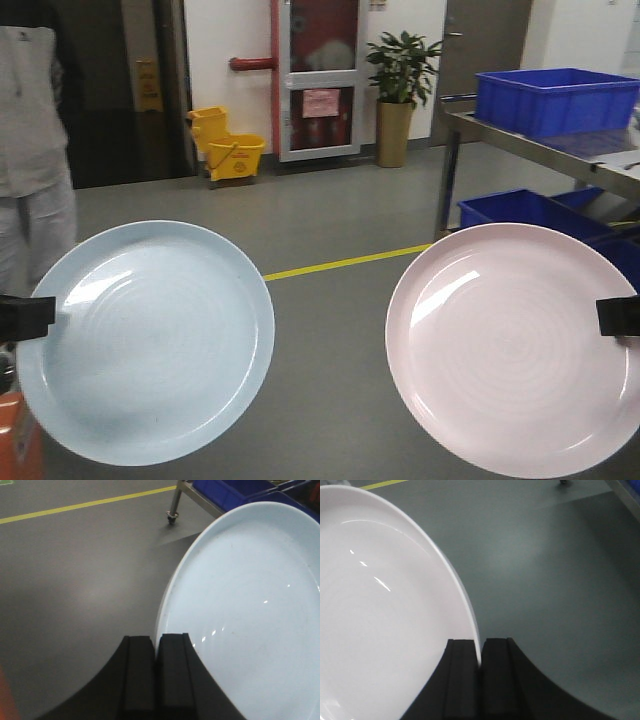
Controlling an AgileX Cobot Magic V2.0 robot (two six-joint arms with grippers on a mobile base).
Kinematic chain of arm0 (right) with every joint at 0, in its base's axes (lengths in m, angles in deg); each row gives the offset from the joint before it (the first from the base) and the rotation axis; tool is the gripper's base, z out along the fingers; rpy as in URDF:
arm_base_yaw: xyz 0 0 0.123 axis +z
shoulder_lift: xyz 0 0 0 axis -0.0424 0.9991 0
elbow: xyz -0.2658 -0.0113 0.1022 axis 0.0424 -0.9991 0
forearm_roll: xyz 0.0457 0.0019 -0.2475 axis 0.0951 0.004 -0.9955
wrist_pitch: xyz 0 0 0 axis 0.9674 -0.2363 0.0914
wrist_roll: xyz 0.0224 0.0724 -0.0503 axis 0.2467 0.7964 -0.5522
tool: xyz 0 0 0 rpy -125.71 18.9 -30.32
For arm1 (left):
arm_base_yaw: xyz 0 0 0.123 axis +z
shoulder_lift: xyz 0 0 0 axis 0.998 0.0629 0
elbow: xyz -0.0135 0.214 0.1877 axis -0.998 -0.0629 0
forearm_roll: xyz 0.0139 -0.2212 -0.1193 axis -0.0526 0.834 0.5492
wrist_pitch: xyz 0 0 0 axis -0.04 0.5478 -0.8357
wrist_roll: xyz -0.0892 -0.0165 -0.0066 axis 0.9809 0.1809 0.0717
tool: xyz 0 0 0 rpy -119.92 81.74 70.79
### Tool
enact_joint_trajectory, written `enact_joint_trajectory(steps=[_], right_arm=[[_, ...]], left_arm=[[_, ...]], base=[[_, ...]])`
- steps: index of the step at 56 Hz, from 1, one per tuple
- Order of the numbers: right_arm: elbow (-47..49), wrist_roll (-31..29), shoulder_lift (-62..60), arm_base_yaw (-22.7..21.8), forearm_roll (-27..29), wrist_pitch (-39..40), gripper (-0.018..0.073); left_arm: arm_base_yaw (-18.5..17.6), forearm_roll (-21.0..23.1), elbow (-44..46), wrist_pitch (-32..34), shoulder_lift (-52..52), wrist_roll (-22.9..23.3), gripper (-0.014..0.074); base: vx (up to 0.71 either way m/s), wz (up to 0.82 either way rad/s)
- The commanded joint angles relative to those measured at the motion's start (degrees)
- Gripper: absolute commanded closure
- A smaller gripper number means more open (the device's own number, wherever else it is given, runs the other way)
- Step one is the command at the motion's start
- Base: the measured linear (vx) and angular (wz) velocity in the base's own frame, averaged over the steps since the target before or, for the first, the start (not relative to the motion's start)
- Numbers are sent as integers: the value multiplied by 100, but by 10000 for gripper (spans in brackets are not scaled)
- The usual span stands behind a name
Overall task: Grab plate from conveyor and place on tray
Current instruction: 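Hold both plates raised while the base drives to the tray table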
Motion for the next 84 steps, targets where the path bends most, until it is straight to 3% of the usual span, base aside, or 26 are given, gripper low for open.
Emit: enact_joint_trajectory(steps=[1, 30, 84], right_arm=[[144, -11, -105, -23, -35, 424, 571], [144, -11, -112, -23, -35, 424, 571], [144, -11, -123, -23, -35, 407, 571]], left_arm=[[-26, 113, 178, 435, -75, 5, 602], [-26, 113, 178, 435, -75, 5, 602], [-26, 113, 178, 433, -75, 5, 602]], base=[[18, -61], [27, -38], [47, 1]])
